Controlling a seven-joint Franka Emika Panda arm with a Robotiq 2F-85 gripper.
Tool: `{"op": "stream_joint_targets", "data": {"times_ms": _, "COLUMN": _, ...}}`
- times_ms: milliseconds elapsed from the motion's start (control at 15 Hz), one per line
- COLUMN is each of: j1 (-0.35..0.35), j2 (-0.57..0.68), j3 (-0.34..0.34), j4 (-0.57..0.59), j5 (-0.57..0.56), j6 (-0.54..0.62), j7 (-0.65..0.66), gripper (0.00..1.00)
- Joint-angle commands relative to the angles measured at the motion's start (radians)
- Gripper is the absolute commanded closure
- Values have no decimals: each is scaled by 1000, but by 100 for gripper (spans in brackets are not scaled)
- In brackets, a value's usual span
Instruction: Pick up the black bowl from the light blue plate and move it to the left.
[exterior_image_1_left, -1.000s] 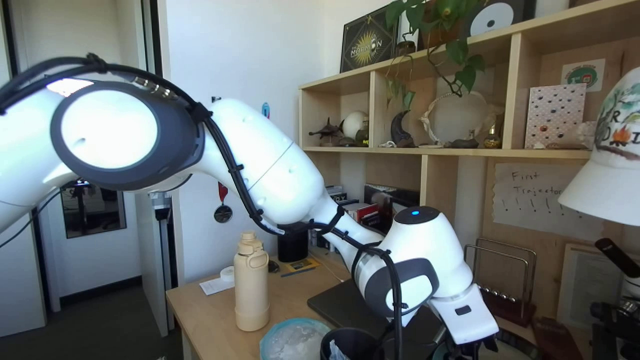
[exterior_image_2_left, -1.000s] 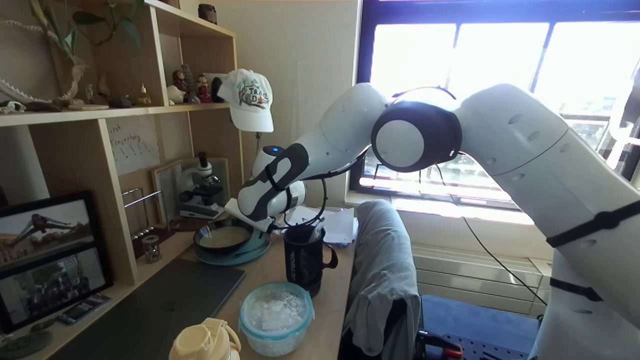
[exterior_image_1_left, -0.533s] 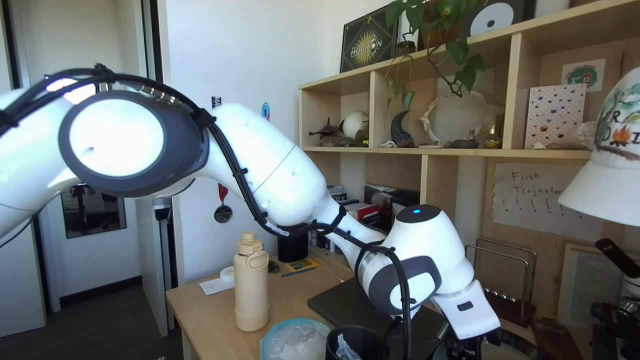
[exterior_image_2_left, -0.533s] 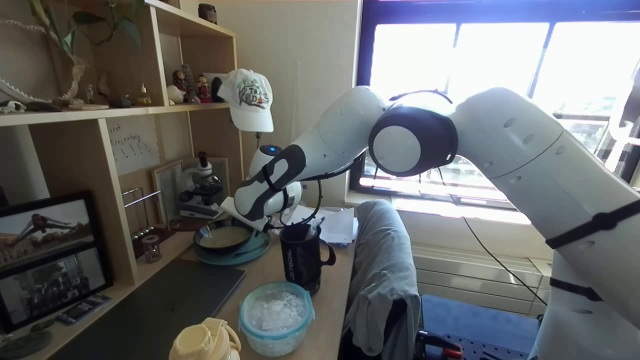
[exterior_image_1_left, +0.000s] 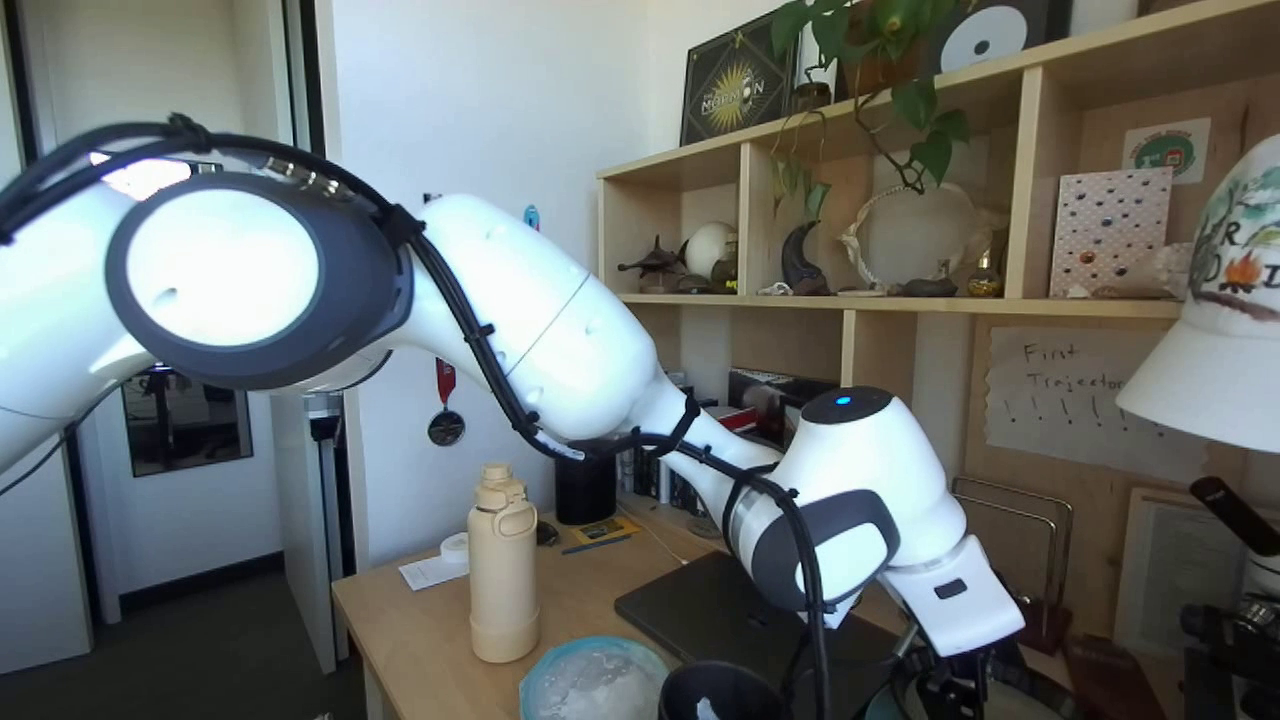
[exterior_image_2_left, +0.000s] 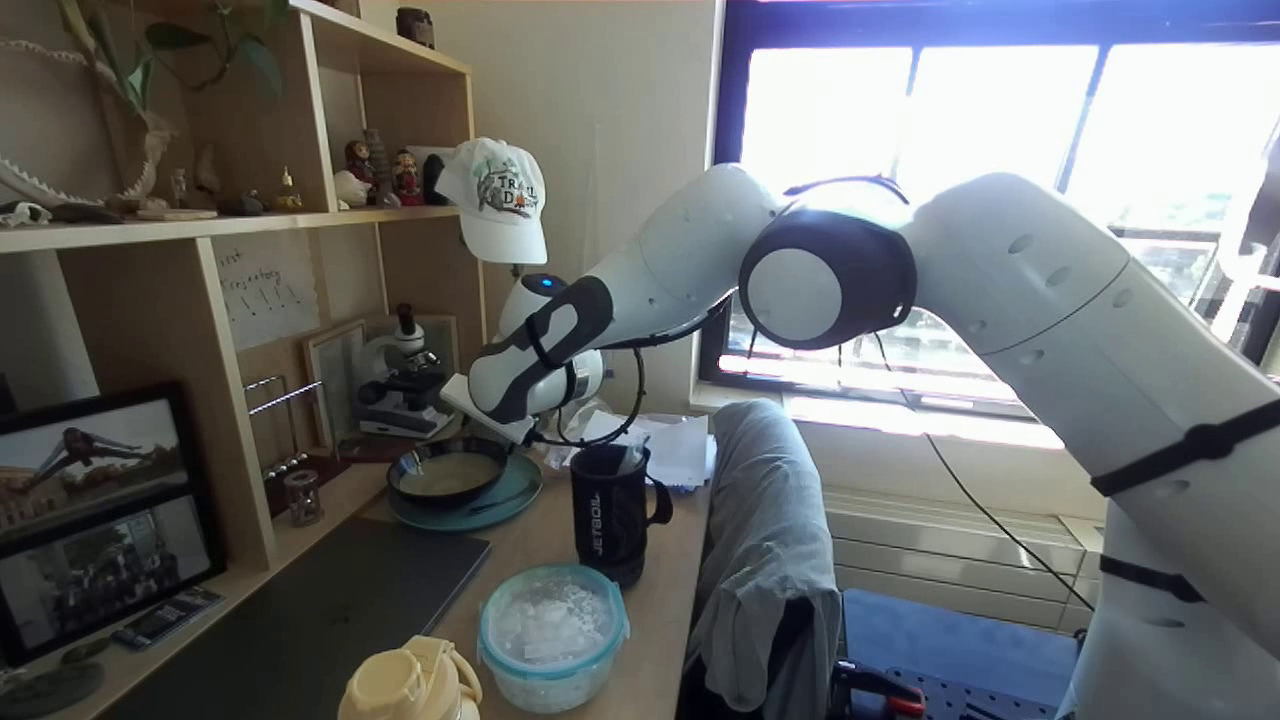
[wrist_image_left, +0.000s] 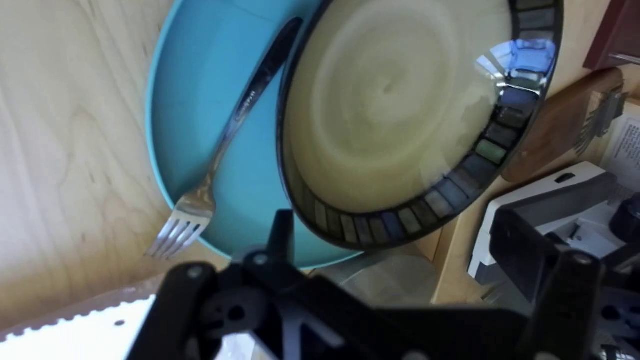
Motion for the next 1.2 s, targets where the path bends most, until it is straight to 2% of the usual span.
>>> {"op": "stream_joint_targets", "data": {"times_ms": 0, "j1": 10, "j2": -54, "j3": -14, "j4": -3, "j5": -8, "j6": -45, "j7": 26, "gripper": 0}}
{"op": "stream_joint_targets", "data": {"times_ms": 267, "j1": 17, "j2": -84, "j3": -18, "j4": 16, "j5": -23, "j6": -75, "j7": 28, "gripper": 0}}
{"op": "stream_joint_targets", "data": {"times_ms": 533, "j1": -2, "j2": -55, "j3": -11, "j4": 82, "j5": -45, "j6": -100, "j7": 4, "gripper": 0}}
{"op": "stream_joint_targets", "data": {"times_ms": 1133, "j1": -55, "j2": -7, "j3": 11, "j4": 228, "j5": -126, "j6": -385, "j7": -28, "gripper": 0}}
